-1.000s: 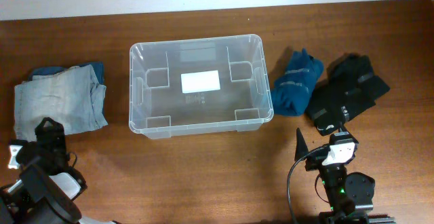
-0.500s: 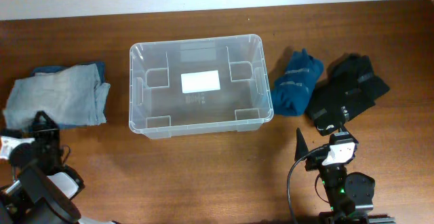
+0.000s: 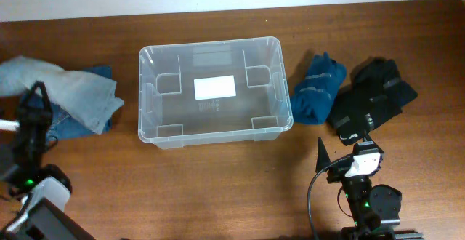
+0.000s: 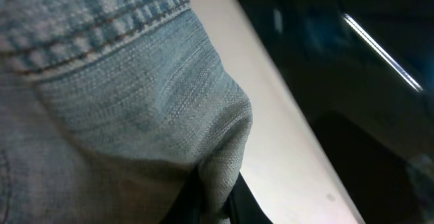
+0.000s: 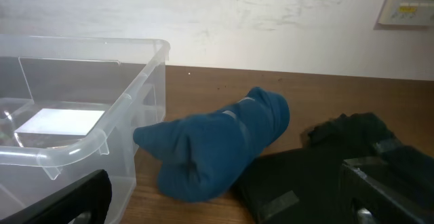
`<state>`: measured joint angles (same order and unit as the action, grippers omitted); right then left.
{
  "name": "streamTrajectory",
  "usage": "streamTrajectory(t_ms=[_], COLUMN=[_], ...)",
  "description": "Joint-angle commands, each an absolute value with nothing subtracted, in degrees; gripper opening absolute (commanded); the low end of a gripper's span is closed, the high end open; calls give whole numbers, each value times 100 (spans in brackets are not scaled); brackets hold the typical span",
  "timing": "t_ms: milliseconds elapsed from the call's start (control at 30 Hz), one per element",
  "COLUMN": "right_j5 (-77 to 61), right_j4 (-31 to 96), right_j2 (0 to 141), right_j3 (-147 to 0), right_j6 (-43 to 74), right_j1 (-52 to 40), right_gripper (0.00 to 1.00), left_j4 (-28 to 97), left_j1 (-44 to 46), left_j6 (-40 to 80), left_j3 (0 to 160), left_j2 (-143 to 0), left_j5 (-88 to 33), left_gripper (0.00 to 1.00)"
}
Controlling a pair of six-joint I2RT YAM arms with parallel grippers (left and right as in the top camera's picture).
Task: Pack container
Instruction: 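Lift the light-blue jeans with the left gripper over the box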
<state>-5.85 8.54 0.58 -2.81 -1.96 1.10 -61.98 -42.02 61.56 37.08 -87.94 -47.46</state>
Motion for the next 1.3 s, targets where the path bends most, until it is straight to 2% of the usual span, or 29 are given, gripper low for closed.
streamTrajectory(t_ms=[0,233,433,600,767,867,933,1067,1267], right_j5=[-534,-534,-534,-534,-534,-534,-534,-534,-534], right_j4=[851,851,851,851,851,851,851,851,851], right_j2=[21,21,21,21,21,21,21,21,21], right_j3=[-235,-235,-235,-235,-235,-235,-235,-235,-235], right_j6=[-215,-215,-215,-215,-215,-215,-215,-215,-215], right_j1=[158,158,158,158,158,158,158,158,158], right_gripper=[98,98,98,98,98,98,98,98,98], left_j4=[-6060,-5662,-5017,-3398,-2198,-565,-1,508,1619], left_j1=[-4101,-3601,-3035,-2652,-2340,-1944,-1789,-1378,-368], left_j6=[6248,5778,5297,5682,5804,5695,5616,4617,1577], left_j3=[4436,5557,6165,6589,7124,7975,8374,9135,9819], left_j2=[-8294,-8230,-8230,-8230,-8230,-8230,-8232,-8281,-8287], left_j5=[-5540,-6261,-5996,-4394,-3516,-2239,-1787,-1540,-878], left_gripper=[1,1,1,1,1,1,1,1,1])
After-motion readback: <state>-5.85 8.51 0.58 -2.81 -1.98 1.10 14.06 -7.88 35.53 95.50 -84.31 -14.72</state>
